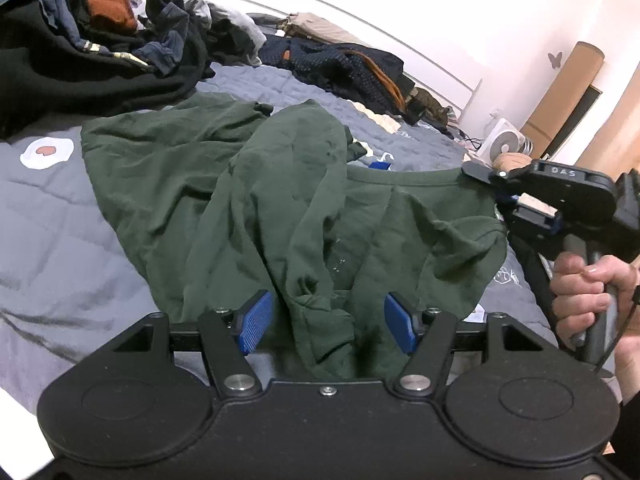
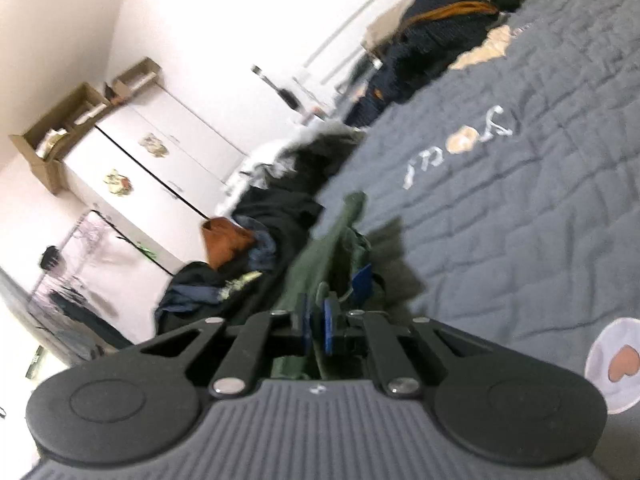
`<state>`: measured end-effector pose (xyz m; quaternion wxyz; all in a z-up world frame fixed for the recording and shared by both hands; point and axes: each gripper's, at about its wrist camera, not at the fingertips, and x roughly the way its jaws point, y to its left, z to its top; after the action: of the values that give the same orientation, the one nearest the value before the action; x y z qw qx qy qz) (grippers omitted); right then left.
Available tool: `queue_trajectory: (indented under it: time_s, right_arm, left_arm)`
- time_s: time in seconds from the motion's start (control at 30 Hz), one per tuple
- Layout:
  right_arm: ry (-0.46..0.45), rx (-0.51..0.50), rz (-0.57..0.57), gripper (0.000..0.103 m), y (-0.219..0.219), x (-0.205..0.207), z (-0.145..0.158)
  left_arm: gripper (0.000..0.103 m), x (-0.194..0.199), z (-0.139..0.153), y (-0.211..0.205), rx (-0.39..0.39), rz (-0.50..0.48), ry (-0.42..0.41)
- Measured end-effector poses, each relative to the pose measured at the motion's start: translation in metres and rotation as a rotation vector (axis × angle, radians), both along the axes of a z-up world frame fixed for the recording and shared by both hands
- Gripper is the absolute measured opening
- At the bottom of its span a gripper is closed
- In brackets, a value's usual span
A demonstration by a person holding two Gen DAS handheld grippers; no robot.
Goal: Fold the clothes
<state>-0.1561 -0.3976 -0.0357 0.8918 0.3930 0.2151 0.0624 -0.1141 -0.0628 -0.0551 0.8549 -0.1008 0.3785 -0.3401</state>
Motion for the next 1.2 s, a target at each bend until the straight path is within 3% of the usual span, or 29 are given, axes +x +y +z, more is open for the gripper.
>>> queue_trajectory:
  time_s: [0.2, 0.4, 0.5, 0.6, 0.7, 0.97, 1.07, 1.2]
  right_arm:
    - [0.050, -0.039, 0.112, 0.006, 0.021, 0.010, -0.011]
    - [0.049, -0.053, 0.175, 0.006, 0.038, 0.014, -0.010]
    - [0.099, -0.151, 0.138, 0.008, 0.039, 0.014, -0.009]
    - [0.153, -0.258, 0.108, 0.009, 0.040, 0.015, -0.009]
    - [0.172, -0.303, 0.074, 0.011, 0.031, 0.011, -0.005]
    - [0.136, -0.241, -0.074, 0.020, -0.021, -0.015, 0.007]
    - [0.139, -0.234, -0.125, 0.023, -0.036, -0.024, 0.008]
    - [0.151, -0.234, -0.168, 0.029, -0.051, -0.032, 0.008]
  left_arm:
    - [0.064, -0.005, 0.004, -0.003, 0.033, -0.004, -0.045]
    - [0.073, -0.025, 0.017, -0.021, 0.146, -0.060, -0.229]
    - [0.073, -0.031, 0.020, -0.037, 0.190, -0.111, -0.287]
    - [0.073, -0.032, 0.019, -0.044, 0.193, -0.132, -0.293]
    - [0.073, -0.032, 0.015, -0.046, 0.209, -0.139, -0.289]
    - [0.073, -0.021, 0.031, -0.067, 0.204, -0.145, -0.264]
    - [0.073, -0.019, 0.041, -0.094, 0.207, -0.177, -0.259]
    - [0.073, -0.022, 0.041, -0.140, 0.270, -0.230, -0.280]
